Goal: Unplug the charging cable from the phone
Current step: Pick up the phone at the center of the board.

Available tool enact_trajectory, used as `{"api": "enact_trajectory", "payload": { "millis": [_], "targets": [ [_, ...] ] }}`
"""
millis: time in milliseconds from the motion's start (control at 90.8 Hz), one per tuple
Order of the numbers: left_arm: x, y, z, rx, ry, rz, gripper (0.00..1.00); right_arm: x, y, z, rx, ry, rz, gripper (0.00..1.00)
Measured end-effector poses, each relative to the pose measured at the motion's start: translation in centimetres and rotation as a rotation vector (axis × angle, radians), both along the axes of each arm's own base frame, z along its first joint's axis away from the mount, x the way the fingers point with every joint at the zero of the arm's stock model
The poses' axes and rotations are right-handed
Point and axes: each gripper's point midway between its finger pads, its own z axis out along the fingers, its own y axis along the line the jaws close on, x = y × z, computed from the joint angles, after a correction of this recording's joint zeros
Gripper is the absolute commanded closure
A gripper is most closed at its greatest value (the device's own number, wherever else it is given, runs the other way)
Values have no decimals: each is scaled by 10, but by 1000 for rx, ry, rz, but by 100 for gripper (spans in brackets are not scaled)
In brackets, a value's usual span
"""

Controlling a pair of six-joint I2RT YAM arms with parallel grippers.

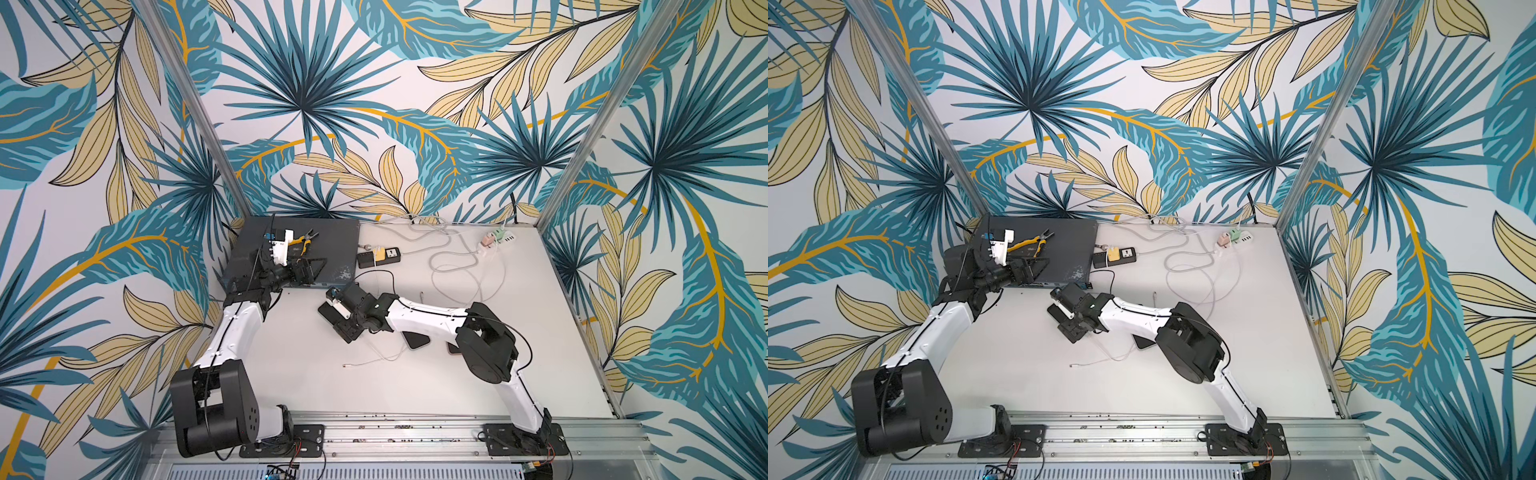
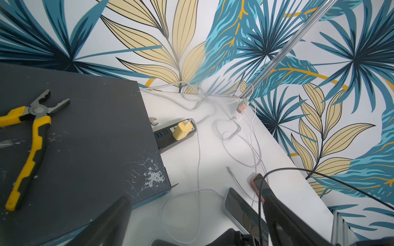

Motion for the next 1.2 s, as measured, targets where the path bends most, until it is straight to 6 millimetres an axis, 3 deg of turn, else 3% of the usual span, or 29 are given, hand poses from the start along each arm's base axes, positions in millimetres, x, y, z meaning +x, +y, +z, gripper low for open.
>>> {"api": "enact_trajectory", "payload": {
  "millis": [463,727,1201],
  "targets": [
    [-7,-11,12,-56,-19,-77,0,10,-34,55,434,253,-58,40],
    [-13,-19,21,-97,-37,-137,0,18,-53,99,707,338,-40,41],
    [-40,-62,32,-149,-51,-358,0,-9,-61,148,970,414,129,40]
  ]
}}
